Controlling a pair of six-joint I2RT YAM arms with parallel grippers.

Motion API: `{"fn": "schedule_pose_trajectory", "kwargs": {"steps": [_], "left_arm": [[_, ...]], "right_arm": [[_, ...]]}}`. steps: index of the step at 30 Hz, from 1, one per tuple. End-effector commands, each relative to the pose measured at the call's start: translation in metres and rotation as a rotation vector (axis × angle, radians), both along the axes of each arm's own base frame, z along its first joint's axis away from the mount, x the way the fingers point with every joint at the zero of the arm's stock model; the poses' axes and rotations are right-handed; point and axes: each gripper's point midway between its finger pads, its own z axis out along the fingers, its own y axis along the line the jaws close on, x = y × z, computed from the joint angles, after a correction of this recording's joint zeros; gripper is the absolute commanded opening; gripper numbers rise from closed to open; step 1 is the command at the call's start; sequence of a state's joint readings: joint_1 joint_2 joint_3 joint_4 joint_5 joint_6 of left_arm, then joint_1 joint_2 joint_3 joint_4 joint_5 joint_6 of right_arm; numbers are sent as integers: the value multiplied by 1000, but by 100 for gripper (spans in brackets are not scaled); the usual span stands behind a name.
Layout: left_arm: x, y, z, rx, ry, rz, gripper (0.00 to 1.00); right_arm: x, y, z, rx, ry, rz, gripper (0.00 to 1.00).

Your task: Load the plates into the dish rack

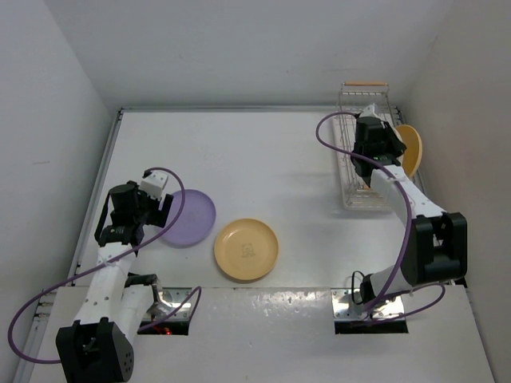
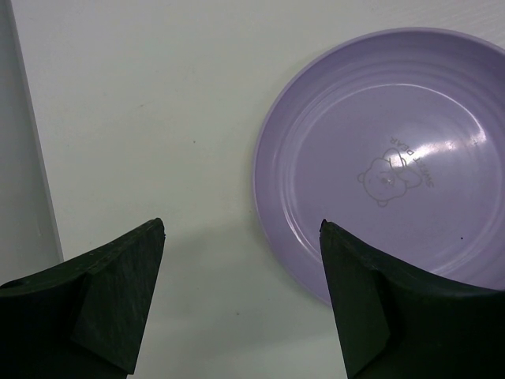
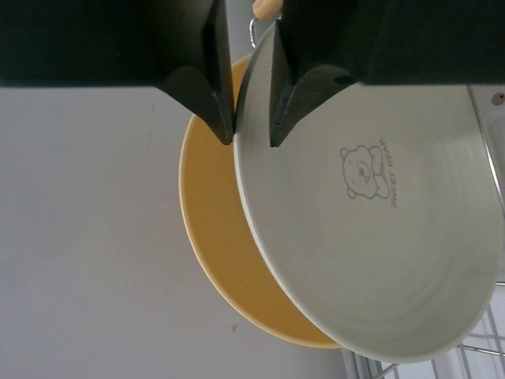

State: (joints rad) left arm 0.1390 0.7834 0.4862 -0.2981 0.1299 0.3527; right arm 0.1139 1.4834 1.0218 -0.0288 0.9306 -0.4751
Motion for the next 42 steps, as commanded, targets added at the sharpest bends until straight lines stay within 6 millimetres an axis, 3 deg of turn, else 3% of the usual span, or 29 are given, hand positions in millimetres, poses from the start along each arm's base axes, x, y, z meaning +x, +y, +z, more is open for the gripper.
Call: {"fn": "schedule_pose_trajectory", "kwargs": {"steps": [1,7,10,13,14,18,26,30,32,33,34,35,36,37,40,41,42], "left_arm": [[4,3,9,-8,-41,20,84],[4,3,9,-8,-41,20,84],[5,3,10,-7,-50,20,85],[5,3,10,-7,-50,20,86],[5,3,10,-7,-50,20,86],[5,3,10,-7,-50,20,86],[6,2,10,-12,-51,12,86],[6,2,10,-12,-51,12,86],[6,2,10,-12,-51,12,86],[6,2,10,-12,-51,12,86],[6,2,10,-12,-51,12,86],[6,2,10,-12,-51,12,86],[6,2,10,-12,-51,12,86],[6,2,10,-12,-51,12,86],[6,2,10,-12,-51,12,86],[6,2,10,-12,-51,12,86],[6,2,10,-12,-51,12,86]], "right_arm": [[0,9,-27,20,93,63,28],[-1,11,-29,25,88,86,48],[0,11,-21,26,69,88,51],[1,11,-9,36,36,88,55],[4,13,3,44,3,96,60],[6,13,18,56,-26,92,77],[8,19,44,104,-106,112,85],[9,19,63,165,-181,112,82],[7,16,83,263,-276,83,69],[7,4,95,355,-360,66,53],[3,6,96,401,-367,68,47],[0,-11,103,473,-425,33,44],[-5,-21,107,504,-464,9,42],[-1,-15,113,571,-498,51,42],[-3,-31,126,601,-539,33,42],[-1,-31,109,646,-492,4,43],[-7,-50,107,661,-498,-45,43]]}}
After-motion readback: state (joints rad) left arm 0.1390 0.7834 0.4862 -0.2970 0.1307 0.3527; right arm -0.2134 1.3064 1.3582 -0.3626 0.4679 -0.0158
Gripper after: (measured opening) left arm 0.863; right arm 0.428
